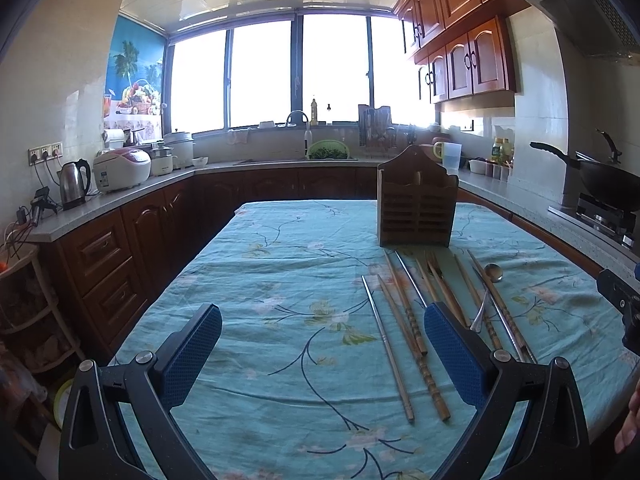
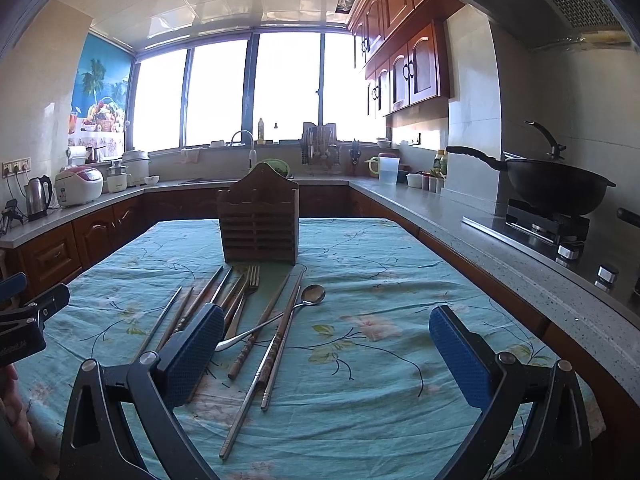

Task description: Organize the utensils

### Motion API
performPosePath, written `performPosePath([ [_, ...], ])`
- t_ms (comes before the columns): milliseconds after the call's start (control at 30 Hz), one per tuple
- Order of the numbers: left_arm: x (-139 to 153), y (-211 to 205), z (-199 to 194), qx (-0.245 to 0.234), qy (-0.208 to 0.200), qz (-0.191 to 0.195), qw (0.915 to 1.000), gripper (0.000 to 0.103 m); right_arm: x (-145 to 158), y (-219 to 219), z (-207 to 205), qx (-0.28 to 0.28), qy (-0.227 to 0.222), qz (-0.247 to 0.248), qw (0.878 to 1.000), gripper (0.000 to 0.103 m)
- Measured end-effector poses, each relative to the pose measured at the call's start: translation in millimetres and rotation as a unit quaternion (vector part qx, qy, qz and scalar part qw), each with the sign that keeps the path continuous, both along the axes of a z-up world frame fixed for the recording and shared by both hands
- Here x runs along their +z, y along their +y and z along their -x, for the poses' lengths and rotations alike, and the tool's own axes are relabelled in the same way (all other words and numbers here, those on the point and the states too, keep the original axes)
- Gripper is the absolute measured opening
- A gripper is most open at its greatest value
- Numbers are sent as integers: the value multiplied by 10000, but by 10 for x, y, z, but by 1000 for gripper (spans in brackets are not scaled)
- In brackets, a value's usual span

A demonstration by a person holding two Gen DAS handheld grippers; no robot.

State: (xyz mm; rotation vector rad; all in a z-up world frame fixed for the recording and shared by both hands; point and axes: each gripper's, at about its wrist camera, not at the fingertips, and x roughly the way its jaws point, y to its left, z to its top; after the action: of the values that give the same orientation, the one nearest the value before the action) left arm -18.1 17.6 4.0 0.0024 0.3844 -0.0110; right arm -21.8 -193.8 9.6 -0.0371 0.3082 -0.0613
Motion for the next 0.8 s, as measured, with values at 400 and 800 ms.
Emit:
performPosePath([
  [400,2,18,-23,-6,24,41,10000,102,-3,10,-20,29,32,-11,10000,103],
  [800,-9,11,-29,-3,35,51,10000,102,-17,36,-19,39,49,-22,10000,103],
])
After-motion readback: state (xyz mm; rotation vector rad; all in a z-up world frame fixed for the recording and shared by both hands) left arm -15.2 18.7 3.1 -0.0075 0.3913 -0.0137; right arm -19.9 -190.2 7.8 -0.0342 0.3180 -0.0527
